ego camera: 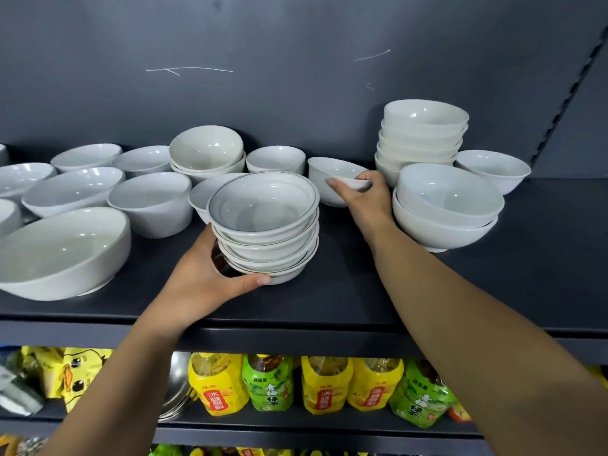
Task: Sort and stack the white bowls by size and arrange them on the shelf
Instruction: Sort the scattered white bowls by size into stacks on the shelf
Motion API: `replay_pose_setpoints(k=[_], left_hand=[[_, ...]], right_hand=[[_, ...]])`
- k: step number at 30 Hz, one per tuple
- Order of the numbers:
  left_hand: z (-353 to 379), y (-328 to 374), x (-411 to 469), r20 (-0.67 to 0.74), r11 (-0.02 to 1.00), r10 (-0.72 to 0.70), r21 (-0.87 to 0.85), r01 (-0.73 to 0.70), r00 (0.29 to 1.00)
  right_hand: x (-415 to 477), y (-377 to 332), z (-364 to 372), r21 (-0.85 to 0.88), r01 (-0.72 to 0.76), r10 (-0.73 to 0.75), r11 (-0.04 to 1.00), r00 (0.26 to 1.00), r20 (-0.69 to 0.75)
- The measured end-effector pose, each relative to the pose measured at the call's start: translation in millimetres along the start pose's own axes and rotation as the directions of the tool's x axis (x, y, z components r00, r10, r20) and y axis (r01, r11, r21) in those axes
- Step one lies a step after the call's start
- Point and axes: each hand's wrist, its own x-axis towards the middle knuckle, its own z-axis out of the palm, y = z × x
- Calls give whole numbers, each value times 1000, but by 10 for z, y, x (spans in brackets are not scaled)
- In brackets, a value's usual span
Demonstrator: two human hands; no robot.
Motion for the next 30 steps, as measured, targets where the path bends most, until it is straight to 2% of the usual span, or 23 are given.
replay_pose_setpoints(k=[6, 10, 15, 19, 22, 26, 30], left_hand=[[10, -4, -4, -4, 1000, -14, -2, 13, 1000], [-1, 11, -4, -15, 999, -23, 23, 23, 1000], [11, 28, 18, -12, 999, -21, 34, 22, 1000], [115, 48, 49, -2, 999, -43, 13, 43, 999], [244, 102, 91, 7, 998, -24, 57, 23, 1000], [397, 208, 225, 26, 996, 1, 84, -4, 1000], [598, 262, 412, -9, 1000, 0, 29, 0, 1000]], right_hand=[[-192, -163, 83, 254, 41, -42, 966, 999, -1], [-261, -338, 108, 523, 39, -29, 851, 999, -27], [-380, -516, -17, 683, 57, -63, 728, 998, -17], [-454, -619, -167, 724, 75, -103, 686, 995, -5], [-534, -696, -274, 707, 103, -147, 700, 989, 1], [-650, -822, -443, 669, 191, -218, 718, 975, -44], [-679, -849, -657, 655, 250, -251, 713, 963, -95]])
